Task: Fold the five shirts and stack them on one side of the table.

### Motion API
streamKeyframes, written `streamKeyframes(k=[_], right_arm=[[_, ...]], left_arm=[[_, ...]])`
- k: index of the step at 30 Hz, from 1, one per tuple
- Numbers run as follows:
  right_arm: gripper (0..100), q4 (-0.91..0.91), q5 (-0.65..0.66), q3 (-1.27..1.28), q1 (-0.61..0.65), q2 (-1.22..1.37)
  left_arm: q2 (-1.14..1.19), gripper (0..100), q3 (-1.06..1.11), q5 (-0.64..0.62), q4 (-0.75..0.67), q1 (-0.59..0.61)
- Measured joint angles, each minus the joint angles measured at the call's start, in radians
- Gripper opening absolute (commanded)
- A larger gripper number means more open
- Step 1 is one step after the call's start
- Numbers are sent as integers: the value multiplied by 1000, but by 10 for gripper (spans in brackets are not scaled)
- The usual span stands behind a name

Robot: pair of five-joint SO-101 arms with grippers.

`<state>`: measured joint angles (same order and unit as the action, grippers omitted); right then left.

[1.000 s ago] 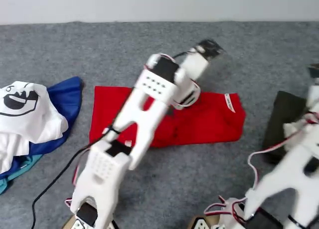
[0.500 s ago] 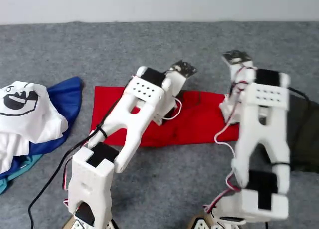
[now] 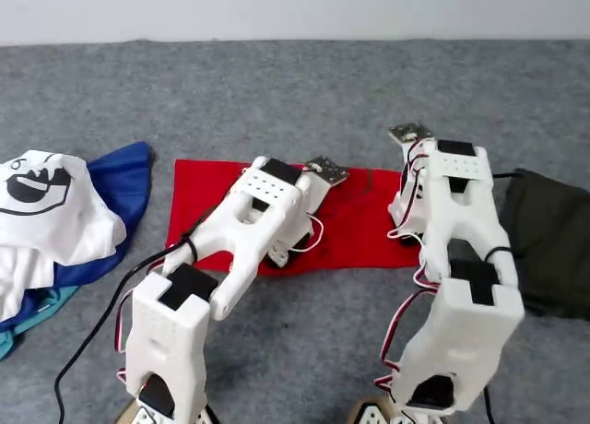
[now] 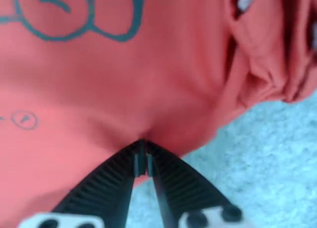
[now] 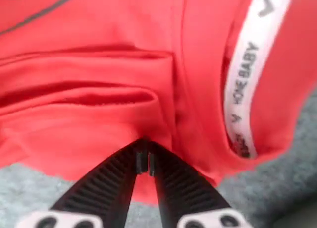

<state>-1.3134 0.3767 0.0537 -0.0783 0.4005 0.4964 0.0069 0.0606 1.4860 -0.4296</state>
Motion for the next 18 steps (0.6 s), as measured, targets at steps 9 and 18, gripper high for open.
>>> streamKeyframes(k=[9,18], right_arm=[[9,17,5,0,-52,23],[9,8,31,-6,-52,23]], left_arm=[[-35,16,2,2,35,66],[-229,16,-11,38,52,100]])
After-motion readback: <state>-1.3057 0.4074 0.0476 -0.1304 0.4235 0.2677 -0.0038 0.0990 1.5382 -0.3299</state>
